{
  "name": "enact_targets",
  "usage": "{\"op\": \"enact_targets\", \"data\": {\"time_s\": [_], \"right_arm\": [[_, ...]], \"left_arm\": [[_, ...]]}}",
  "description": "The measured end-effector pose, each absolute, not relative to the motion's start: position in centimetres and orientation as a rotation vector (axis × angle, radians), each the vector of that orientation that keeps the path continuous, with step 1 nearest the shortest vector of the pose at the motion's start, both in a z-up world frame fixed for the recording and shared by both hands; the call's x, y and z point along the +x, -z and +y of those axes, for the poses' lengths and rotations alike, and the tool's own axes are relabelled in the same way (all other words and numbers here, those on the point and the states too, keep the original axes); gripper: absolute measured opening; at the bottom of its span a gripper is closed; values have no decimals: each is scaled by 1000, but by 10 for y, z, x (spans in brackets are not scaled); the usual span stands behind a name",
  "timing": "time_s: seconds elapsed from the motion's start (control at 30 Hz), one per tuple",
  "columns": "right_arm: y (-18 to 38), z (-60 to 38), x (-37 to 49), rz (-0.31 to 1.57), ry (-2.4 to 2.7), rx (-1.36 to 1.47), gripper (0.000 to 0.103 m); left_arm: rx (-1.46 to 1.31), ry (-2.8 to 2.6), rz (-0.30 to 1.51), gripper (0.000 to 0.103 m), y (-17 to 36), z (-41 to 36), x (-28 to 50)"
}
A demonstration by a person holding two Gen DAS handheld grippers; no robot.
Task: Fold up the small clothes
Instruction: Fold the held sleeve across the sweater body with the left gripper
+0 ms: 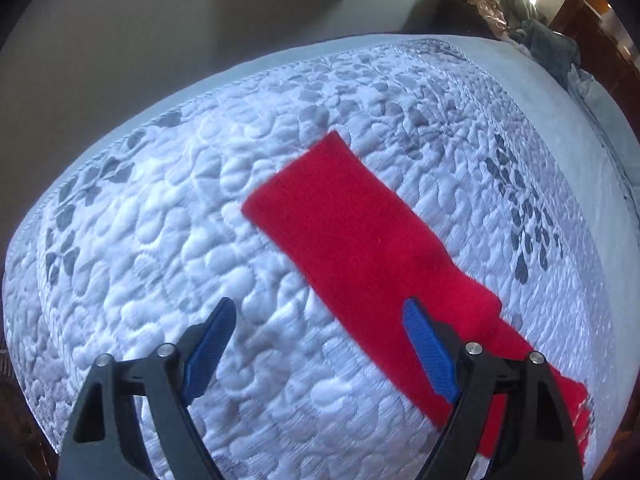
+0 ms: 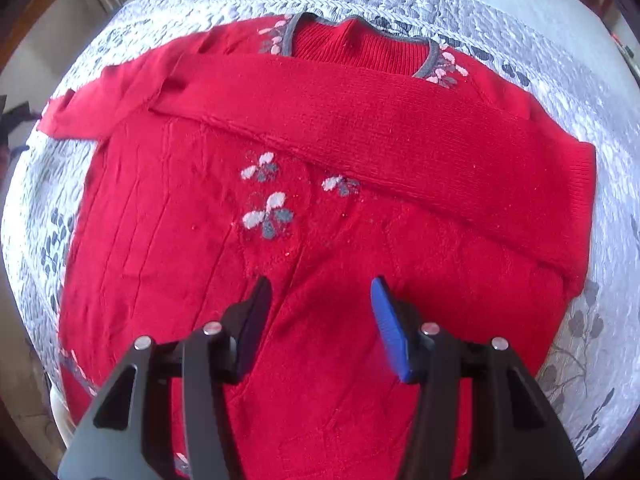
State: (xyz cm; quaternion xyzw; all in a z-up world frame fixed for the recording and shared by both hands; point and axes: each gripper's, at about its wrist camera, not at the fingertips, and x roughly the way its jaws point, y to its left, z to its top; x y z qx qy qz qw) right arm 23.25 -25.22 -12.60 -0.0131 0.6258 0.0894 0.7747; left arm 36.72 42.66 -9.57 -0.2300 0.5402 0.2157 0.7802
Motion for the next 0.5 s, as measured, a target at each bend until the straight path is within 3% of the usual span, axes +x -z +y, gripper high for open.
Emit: {"op": "enact_targets", "data": {"time_s": [0.27,0.33,0.4,0.47,0.5], "right_arm": [[133,-255,237,1357,-171,-24,52],[133,-258,237,1352,-172,-19,52],[134,-261,235,1351,-167,-19,52],[133,-262,234,1346,-168,-13,52],[133,-263,233,1342,-169,-9,52]], "left_arm": [[-511,-470,1151,74,121,421,393],[-467,-490,1128,60,116,418,396],[-434,-493,1133,40,114,412,404],[-417,-482,1134,9,112,404,408],[-422,-476,1127,9,110,401,408]]}}
